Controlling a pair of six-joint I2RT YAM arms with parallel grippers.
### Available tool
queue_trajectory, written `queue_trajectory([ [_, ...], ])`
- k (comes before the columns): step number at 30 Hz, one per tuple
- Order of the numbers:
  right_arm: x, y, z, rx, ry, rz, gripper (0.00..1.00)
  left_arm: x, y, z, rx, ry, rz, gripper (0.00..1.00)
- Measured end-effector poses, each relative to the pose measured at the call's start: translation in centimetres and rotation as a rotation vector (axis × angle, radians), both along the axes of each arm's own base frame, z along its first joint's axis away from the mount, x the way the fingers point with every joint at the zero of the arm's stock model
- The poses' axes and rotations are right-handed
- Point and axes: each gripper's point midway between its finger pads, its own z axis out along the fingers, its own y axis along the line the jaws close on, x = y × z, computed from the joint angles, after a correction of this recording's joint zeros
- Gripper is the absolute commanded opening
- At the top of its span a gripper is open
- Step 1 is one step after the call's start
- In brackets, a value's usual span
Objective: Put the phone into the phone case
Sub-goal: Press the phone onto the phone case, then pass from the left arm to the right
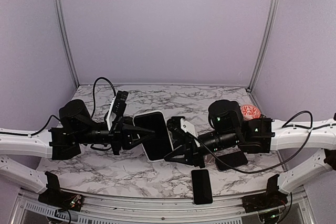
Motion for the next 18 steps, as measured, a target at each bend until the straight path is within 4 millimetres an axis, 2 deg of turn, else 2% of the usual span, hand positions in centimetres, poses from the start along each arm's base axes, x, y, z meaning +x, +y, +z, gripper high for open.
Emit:
queue_trajectory([
  [1,-0.1,0.0,0.0,-0.001,0.001,0.005,0.0,0.0,0.0,0.0,0.001,0.0,0.0,0.0],
  [5,-0.2,0.0,0.1,-0.002,0.024,0.005,0.0,0.0,0.0,-0.1,0.003,-0.026,0.006,0.0],
  [8,-0.2,0.0,0.1,-0.002,0.023,0.004,0.51,0.0,-0.1,-0.1,0.004,-0.039,0.007,0.0],
  [10,0.0,-0.1,0.1,-0.003,0.016,-0.005,0.73,0.1,-0.1,-0.3,0.012,-0.042,0.012,0.0],
  [11,0.1,-0.2,0.2,-0.003,0.01,-0.011,0.81,0.1,-0.1,-0.6,0.022,-0.04,0.013,0.0],
  [14,0.4,-0.8,1.2,0.014,-0.018,-0.032,0.9,0.0,-0.2,-1.3,0.05,-0.043,0.011,0.0],
  [18,0.6,-2.0,4.6,0.104,-0.069,-0.055,0.87,-0.1,-0.2,-2.2,0.085,-0.047,0.009,0.0],
])
